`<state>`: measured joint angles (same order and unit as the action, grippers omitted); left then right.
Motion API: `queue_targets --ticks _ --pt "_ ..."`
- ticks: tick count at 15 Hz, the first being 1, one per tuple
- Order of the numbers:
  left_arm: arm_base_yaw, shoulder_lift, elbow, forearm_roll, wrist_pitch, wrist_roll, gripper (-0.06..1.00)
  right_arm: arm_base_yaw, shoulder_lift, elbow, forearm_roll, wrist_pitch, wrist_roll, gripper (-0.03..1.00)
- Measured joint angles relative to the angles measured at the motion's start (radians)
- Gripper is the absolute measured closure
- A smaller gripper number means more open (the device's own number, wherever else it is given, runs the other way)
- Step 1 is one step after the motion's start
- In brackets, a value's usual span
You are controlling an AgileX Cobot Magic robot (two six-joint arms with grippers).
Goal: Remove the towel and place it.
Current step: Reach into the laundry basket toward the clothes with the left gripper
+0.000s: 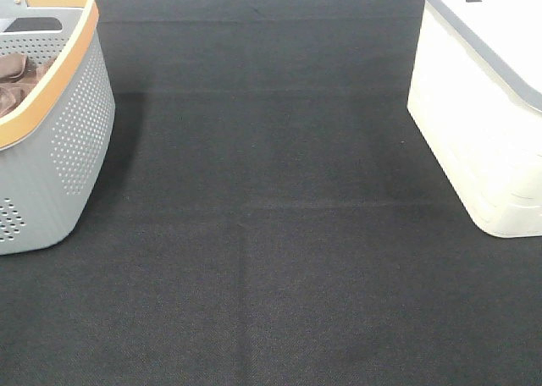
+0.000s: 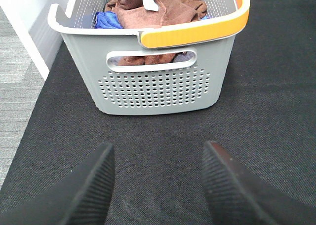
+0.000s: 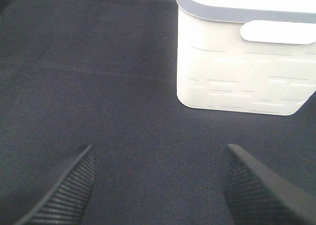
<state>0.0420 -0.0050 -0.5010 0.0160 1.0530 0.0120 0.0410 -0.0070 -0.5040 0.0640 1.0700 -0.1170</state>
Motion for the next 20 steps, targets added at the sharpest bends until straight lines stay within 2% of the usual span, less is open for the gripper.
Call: queue_targets --ticks 20 --pt "0.000 0.000 0.000 0.000 0.000 0.000 0.42 0.000 0.000 0.000 0.000 0.000 0.000 0.28"
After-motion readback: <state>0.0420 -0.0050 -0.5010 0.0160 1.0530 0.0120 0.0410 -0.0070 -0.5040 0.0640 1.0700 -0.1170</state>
